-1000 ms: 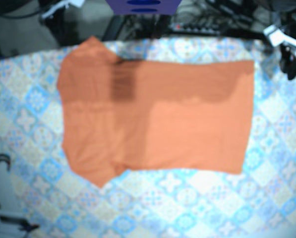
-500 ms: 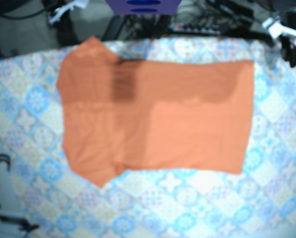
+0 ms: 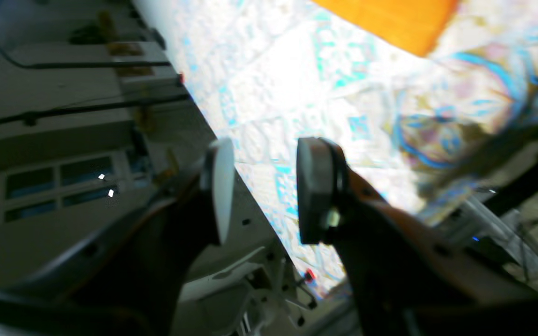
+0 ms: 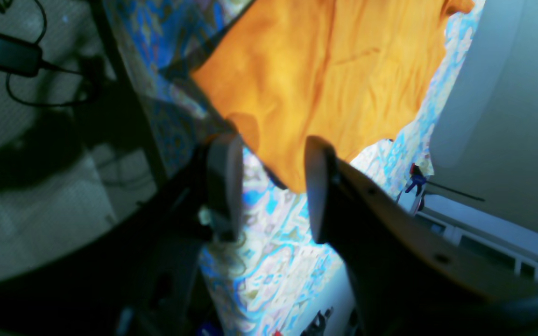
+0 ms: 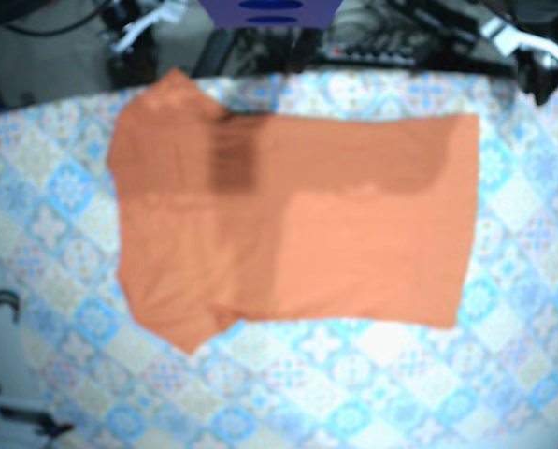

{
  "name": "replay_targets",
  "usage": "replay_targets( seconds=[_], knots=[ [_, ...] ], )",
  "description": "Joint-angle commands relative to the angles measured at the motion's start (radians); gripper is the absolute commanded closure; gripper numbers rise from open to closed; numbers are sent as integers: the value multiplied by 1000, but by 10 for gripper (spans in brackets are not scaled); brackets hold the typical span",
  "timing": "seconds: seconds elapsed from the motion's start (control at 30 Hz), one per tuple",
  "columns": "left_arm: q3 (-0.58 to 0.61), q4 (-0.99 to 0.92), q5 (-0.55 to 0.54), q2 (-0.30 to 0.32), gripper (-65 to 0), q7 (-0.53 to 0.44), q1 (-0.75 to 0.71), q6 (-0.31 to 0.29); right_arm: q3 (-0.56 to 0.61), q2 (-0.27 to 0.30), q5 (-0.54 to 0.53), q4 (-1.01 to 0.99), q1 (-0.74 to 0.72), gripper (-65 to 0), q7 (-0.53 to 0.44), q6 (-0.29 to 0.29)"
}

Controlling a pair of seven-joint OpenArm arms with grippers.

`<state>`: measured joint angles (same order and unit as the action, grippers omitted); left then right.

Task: Fold the T-shirt properly
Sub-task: 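Move both grippers down toward the shirt's shoulder corners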

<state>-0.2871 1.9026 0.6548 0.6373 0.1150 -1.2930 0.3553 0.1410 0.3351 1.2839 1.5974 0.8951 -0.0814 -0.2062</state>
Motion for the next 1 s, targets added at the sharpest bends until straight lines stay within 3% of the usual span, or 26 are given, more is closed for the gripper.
replay_targets(
  seconds=[0.0, 0.27, 0.4, 0.57, 0.97],
  knots=[
    [-8, 10, 1, 3, -228, -4, -15, 21, -7, 8, -2, 11, 6, -229, -4, -20],
    [-10, 10, 1, 6, -228, -4, -13, 21, -90, 9, -11, -12, -90, -229, -7, -22],
    [-11, 10, 1, 6, -228, -4, -13, 21, -103, 12, -80, -13, -149, -229, -4, -17],
    [-11, 10, 1, 6, -228, -4, -13, 21, -156, 25, -99, -53, -156, -229, -8, -17],
    [-11, 10, 1, 6, -228, -4, -13, 21, -156, 45, -99, -176, -158, -229, -10, -23]
  ],
)
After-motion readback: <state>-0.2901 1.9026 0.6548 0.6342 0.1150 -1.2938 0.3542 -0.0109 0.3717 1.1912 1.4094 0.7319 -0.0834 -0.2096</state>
